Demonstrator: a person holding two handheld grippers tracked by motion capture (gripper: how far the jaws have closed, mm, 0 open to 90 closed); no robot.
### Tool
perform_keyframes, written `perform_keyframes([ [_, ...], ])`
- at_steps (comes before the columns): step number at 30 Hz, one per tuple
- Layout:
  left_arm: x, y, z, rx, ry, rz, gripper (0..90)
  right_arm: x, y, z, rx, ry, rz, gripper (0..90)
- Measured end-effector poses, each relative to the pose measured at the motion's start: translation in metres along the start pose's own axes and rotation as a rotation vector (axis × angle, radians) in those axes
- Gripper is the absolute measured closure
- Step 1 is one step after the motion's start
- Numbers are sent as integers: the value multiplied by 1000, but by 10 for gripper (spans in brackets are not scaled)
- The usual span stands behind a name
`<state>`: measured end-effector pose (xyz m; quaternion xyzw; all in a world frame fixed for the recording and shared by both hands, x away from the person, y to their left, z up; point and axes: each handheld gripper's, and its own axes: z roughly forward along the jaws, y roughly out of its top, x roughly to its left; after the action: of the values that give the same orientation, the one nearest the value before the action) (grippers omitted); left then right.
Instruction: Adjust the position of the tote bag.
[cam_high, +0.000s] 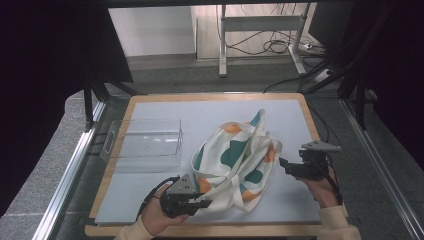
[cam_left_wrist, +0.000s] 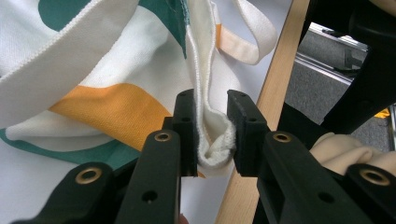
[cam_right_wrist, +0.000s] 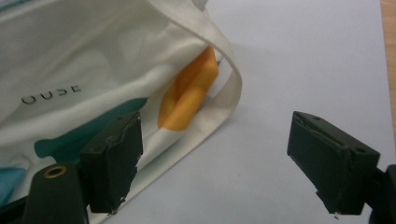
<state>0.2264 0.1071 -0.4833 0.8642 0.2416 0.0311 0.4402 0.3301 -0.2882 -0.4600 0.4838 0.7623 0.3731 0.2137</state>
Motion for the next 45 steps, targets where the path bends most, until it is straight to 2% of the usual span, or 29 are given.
perform_keyframes([
  [3, 0, 0, 1, 0, -1, 1, 750, 1, 11, -3, -16, 19, 14, 205],
  [10, -1, -1, 0, 2, -4, 14, 750, 10, 49, -2, -16, 21, -29, 226],
  [12, -1, -1, 1, 0, -4, 15, 750, 12, 60, 1, -14, 20, -43, 230],
  [17, -1, -1, 1, -1, -4, 13, 750, 14, 85, 15, 7, 36, -38, 233],
  [23, 0, -1, 1, 2, -7, 14, 750, 11, 109, 33, 31, 40, -15, 246],
  [27, 0, -1, 0, -1, -8, 10, 750, 8, 117, 43, 24, 33, 6, 262],
  [29, 0, -1, 0, -1, -8, 10, 750, 5, 123, 54, 44, 22, 17, 263],
  [36, 1, -1, 0, 6, -9, 22, 750, 2, 136, 73, 74, 24, 50, 264],
  [40, 1, -1, -1, 6, -7, 22, 749, 0, 142, 82, 69, 21, 74, 274],
  [45, 1, -2, 0, 6, -8, 21, 749, 5, 143, 94, 112, 17, 63, 275],
])
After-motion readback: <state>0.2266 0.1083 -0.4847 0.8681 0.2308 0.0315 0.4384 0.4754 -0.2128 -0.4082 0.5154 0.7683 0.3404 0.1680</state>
